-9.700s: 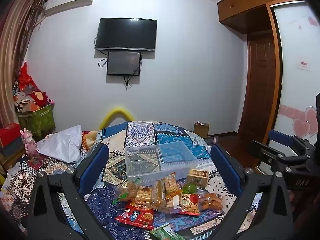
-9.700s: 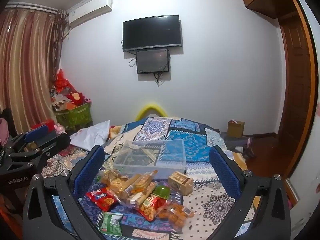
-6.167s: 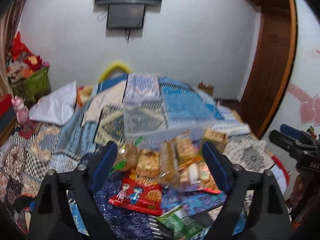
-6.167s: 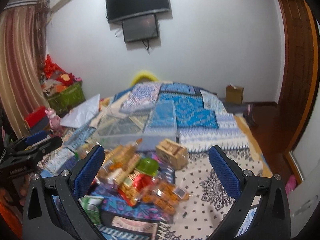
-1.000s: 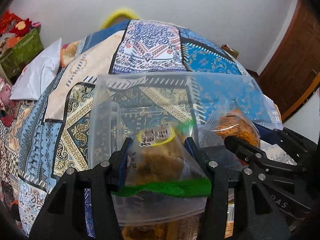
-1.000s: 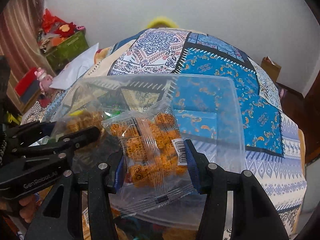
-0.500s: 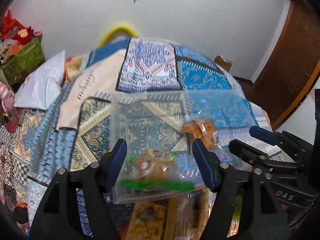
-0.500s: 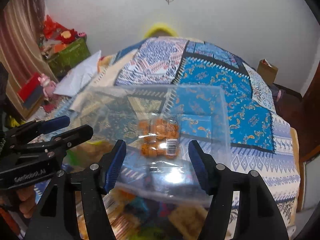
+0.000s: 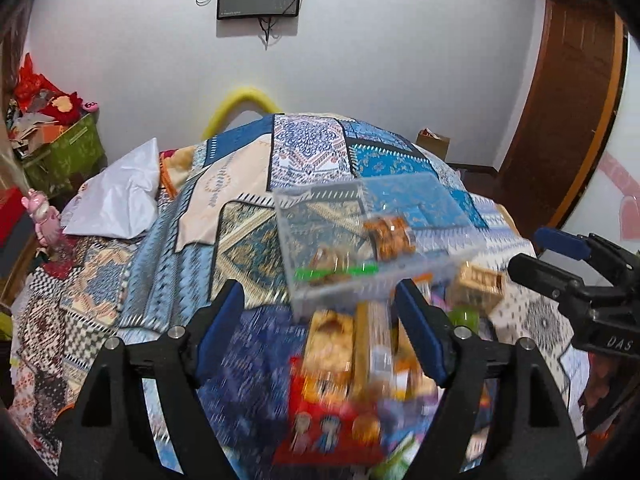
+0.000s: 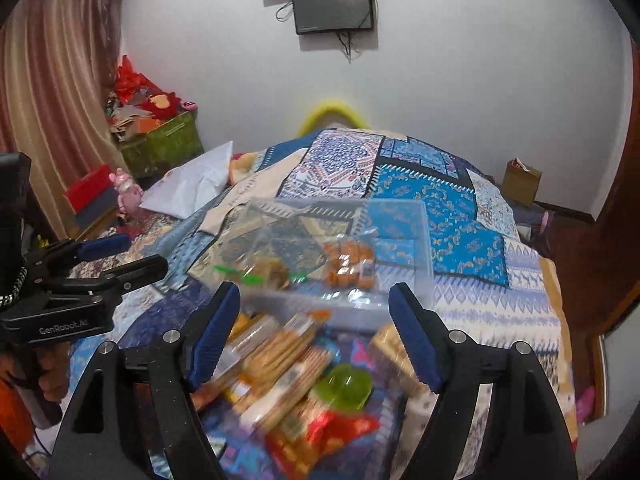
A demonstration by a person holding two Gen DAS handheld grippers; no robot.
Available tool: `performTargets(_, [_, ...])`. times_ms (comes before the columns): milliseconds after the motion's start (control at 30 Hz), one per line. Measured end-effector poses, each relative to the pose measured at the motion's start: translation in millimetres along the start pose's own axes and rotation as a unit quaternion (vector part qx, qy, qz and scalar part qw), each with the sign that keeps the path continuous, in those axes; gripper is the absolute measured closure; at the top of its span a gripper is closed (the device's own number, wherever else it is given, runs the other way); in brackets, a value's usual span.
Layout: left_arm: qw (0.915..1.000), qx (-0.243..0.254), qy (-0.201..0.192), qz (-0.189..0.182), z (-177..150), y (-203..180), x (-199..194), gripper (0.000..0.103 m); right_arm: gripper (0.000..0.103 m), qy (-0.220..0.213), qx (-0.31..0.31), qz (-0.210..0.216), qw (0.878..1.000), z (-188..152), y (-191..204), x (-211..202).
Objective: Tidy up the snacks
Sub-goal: 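Drop the cracker bag into the box with the right gripper while the left gripper drops its snack bag in, then grasp the green snack packet with the right gripper while the left gripper grasps the red cartoon chip bag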
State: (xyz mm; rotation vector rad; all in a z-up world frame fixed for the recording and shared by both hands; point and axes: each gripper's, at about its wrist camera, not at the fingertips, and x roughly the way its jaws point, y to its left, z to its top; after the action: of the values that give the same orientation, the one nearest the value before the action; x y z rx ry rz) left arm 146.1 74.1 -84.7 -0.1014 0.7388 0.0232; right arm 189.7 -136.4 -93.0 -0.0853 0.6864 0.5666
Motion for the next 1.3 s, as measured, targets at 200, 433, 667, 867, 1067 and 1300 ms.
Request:
performTargets(200, [0.9998,0.014,0.009,0.010,-42.9,2.4,-27.4,0.025,0.029,0.016,0.005,0.013,1.000,-34.3,22.9,-11.6])
performTargets(433, [0.9992,0.024,0.032,0.008,-87.7,4.6,-39.1,0.025,0.029,0.057,0.001,0.029,0.998,-76.8,51.7,-1.6])
performTargets(667, [0.9980,0.003,0.063,0.005,-118.9,15.6,-35.5,0.025,0.029,0.111,0.007,0.041,0.993,-119.4,71.5,21.4])
performTargets(867, [0.9967,-0.008,0.081,0.003,-131.7,22.3,-30.8,0.025,0.040,0.144,-0.001,0.061,0.988,-135.1,81.3,34.4])
performTargets(1067, [0.9963,-0.012,0.085,0.000,-130.8,21.4,-25.8,0.025,0.058,0.158,-0.012,0.070,0.985,-143.6,83.7,41.2])
performTargets(1300, [0.9960,-0.002,0.089,-0.011,-117.5,10.6,-10.3,0.025,0.060,0.130,0.001,0.068,0.989,-136.6,68.9,21.3])
